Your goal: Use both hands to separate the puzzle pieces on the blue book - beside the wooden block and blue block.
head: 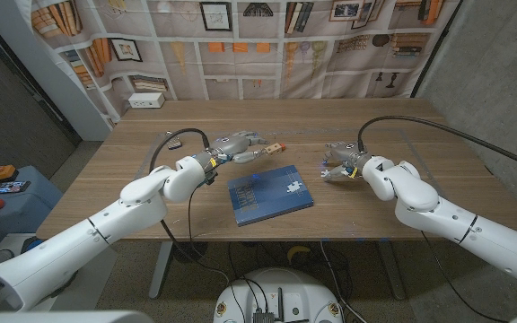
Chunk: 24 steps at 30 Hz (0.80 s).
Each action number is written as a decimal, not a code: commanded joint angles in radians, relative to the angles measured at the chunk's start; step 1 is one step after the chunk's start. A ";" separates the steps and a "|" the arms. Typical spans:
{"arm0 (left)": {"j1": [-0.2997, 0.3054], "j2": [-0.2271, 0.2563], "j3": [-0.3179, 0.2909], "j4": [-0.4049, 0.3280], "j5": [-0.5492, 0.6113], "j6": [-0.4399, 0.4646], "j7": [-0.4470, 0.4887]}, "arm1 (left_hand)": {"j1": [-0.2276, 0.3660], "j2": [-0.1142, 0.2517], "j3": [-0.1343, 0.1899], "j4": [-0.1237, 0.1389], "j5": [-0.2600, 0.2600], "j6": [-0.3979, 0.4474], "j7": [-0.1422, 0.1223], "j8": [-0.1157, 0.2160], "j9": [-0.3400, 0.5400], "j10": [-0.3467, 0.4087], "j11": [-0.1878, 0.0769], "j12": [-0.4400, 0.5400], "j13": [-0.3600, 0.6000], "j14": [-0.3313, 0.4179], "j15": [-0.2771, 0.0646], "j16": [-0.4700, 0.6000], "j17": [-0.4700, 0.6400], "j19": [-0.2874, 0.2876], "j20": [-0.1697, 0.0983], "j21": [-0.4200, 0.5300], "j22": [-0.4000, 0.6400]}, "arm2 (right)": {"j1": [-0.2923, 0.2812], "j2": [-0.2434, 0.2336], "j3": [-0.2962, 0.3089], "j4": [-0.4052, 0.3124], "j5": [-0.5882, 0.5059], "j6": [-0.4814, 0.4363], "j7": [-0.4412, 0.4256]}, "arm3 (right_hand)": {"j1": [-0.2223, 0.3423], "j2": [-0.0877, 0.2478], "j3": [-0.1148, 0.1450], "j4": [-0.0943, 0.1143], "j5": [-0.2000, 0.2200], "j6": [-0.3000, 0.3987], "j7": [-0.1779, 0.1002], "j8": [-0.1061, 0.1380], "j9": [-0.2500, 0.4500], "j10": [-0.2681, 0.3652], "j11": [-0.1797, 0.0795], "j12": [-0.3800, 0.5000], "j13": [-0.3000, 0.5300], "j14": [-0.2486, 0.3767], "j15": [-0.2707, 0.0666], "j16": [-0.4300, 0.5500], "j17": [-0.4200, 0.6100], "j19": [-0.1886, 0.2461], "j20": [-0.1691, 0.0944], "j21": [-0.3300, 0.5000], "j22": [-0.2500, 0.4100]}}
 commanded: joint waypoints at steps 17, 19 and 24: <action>0.058 -0.023 -0.078 0.027 -0.200 0.064 0.148 | 0.017 0.096 -0.004 -0.021 -0.002 -0.021 0.002 -0.004 0.001 -0.021 0.006 -0.004 0.000 0.006 -0.091 -0.005 -0.001 0.010 -0.044 0.001 0.001 | -0.015 -0.040 0.090 -0.019 0.205 0.059 -0.042 | -0.116 0.001 -0.045 0.035 0.041 -0.119 0.003 -0.071 -0.013 -0.053 0.016 0.005 0.003 -0.037 0.023 -0.013 0.010 -0.045 0.014 -0.002 0.006; 0.063 -0.027 -0.085 0.033 -0.222 0.061 0.162 | 0.018 0.097 -0.005 -0.023 -0.002 -0.024 0.000 -0.004 0.001 -0.022 0.005 -0.004 0.000 0.006 -0.090 -0.005 -0.001 0.011 -0.044 0.001 0.001 | -0.020 -0.043 0.095 -0.017 0.220 0.063 -0.061 | -0.125 0.003 -0.048 0.039 0.042 -0.123 0.002 -0.074 -0.013 -0.053 0.016 0.006 0.003 -0.039 0.023 -0.014 0.010 -0.048 0.015 -0.002 0.006; 0.076 -0.036 -0.101 0.047 -0.264 0.054 0.205 | 0.021 0.097 -0.005 -0.027 -0.002 -0.032 -0.003 -0.006 0.001 -0.029 0.006 -0.005 0.000 0.004 -0.090 -0.006 -0.001 0.013 -0.043 0.000 0.001 | -0.026 -0.046 0.104 -0.014 0.258 0.071 -0.094 | -0.143 0.007 -0.054 0.048 0.046 -0.137 0.003 -0.083 -0.014 -0.051 0.016 0.008 0.003 -0.040 0.022 -0.013 0.011 -0.050 0.015 -0.001 0.006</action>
